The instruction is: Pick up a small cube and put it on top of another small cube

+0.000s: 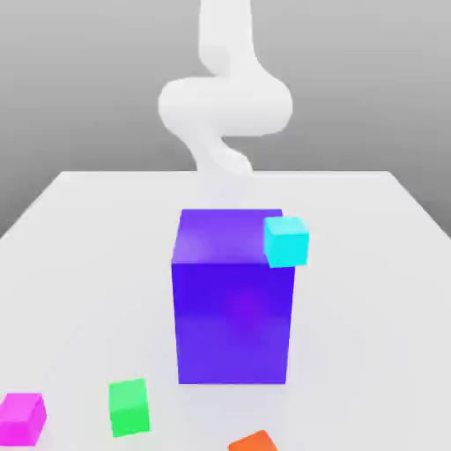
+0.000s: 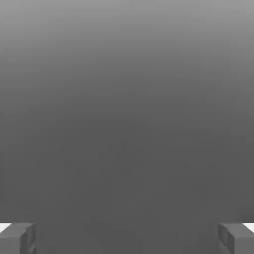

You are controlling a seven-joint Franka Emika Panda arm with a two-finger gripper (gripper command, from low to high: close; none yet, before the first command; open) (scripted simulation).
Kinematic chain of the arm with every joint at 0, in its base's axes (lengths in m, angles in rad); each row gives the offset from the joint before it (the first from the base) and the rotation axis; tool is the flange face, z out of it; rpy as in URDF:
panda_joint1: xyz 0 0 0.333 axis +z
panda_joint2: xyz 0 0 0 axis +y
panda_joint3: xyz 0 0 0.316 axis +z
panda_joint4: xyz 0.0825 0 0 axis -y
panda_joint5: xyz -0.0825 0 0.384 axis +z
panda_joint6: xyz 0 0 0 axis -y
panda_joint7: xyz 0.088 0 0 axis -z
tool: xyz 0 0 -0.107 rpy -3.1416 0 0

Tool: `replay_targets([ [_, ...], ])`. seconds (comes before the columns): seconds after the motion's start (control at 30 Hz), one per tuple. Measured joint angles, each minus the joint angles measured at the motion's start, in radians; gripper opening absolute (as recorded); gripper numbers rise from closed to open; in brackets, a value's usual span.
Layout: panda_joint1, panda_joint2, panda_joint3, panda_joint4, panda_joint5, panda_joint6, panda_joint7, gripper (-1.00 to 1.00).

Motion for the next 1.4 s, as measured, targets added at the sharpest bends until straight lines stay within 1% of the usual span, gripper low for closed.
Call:
replay_targets([
  [0.17,-0.108,0.188,0.022,0.006,-0.029,0.053,0.179,0.00],
  [0.33,-0.192,0.370,0.023,0.012,-0.063,0.104,0.357,0.00],
  [0.6,-0.300,0.659,-0.016,0.022,-0.088,0.185,0.621,0.00],
  [0.77,-0.353,0.838,-0.044,0.027,-0.058,0.240,0.754,0.00],
  [0.97,-0.403,1.052,-0.077,0.033,0.042,0.304,0.868,0.00],
  [1.1,-0.423,1.197,-0.067,0.059,0.074,0.400,0.874,0.00],
  [1.13,-0.424,1.229,-0.065,0.066,0.080,0.425,0.871,-1.00],
  [1.33,-0.425,1.246,-0.063,0.070,0.081,0.439,0.870,-1.00],
  [1.4,-0.422,1.212,-0.068,0.062,0.081,0.413,0.871,-1.00],
])
